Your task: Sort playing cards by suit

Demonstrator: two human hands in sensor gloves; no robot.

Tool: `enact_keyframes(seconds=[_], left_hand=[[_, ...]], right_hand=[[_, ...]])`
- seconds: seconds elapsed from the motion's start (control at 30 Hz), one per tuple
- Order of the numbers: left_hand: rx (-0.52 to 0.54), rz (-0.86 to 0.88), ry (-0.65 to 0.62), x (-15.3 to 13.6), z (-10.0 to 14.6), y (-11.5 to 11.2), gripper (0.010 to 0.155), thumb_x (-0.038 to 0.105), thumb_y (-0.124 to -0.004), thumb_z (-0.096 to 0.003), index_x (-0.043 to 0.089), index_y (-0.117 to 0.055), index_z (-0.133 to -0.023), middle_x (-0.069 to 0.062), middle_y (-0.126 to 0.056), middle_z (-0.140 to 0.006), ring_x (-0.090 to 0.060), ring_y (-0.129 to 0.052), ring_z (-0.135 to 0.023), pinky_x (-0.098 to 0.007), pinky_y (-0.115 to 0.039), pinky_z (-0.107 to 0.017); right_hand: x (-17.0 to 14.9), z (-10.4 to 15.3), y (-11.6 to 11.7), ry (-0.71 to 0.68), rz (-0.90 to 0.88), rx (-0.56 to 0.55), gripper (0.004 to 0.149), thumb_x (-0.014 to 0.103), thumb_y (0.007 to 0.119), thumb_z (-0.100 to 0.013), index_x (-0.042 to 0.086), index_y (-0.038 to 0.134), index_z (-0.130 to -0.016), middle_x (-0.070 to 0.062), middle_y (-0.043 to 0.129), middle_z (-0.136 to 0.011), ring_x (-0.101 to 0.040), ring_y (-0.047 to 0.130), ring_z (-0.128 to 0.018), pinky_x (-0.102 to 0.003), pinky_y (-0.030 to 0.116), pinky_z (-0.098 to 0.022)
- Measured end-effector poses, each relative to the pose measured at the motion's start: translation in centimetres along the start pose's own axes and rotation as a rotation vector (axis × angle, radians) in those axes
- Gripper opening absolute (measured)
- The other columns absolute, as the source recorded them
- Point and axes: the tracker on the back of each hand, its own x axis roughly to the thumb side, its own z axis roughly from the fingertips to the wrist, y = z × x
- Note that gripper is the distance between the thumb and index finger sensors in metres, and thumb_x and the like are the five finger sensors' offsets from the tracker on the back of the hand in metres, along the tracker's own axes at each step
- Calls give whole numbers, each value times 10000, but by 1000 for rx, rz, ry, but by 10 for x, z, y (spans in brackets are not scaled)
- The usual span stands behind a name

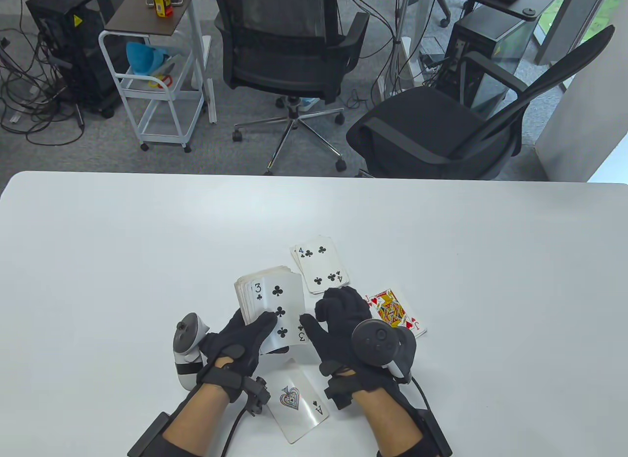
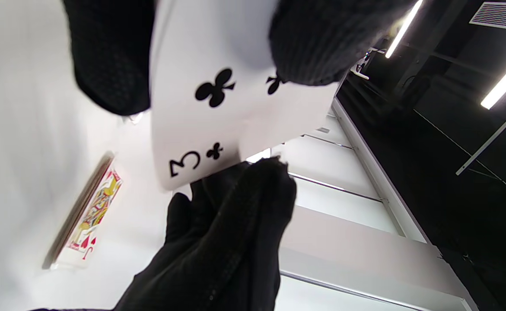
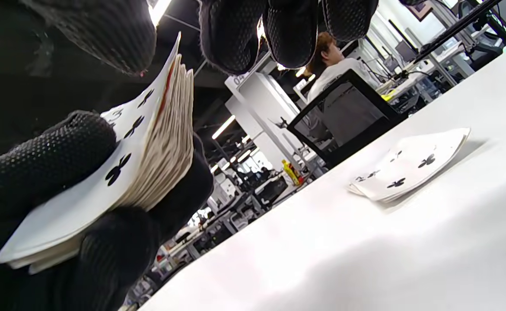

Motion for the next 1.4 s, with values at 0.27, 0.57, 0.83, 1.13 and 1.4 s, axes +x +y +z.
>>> enact_keyframes(seconds=[0.27, 0.57, 0.83, 1.13, 1.4], left_hand=[[-12, 0, 0, -1, 0, -1, 623, 428, -890, -558, 244, -574, -1063, -7, -786, -1019, -289, -939, -864, -409, -954, -499], [-93, -36, 41, -3, -1, -8, 624, 429, -900, -554, 250, -585, -1061, -1, -794, -1016, -289, -944, -859, -408, -953, -498], [-28, 56, -6, -1, 2, -3, 622, 475, -877, -558, 251, -588, -1061, -4, -794, -1017, -290, -942, -860, -404, -954, -498], [8, 85, -13, 2, 3, 6, 651, 487, -898, -546, 266, -575, -1066, 5, -768, -1037, -297, -911, -890, -414, -935, -530], [52, 89, -36, 8, 3, 9, 628, 466, -879, -557, 265, -571, -1066, 2, -765, -1037, -299, -911, -889, -416, -936, -528]], right_hand=[[8, 3, 10, -30, 38, 44, 627, 561, 815, -541, 91, 663, -928, -225, 523, -1084, -546, 399, -1018, -741, 349, -671], [8, 5, 12, -28, -27, -51, 556, 518, 841, -527, 94, 692, -855, -213, 595, -1041, -537, 502, -991, -727, 412, -669], [6, 5, 14, -58, -88, 3, 568, 491, 861, -526, 78, 729, -893, -199, 650, -1035, -521, 563, -985, -730, 429, -673], [3, 3, 14, -31, -101, -51, 392, 380, 821, -551, 79, 852, -800, -165, 774, -969, -486, 665, -952, -714, 474, -671], [-2, -3, -3, 31, -50, -117, 382, 367, 841, -549, 107, 837, -829, -170, 758, -976, -493, 649, -957, -712, 474, -673]])
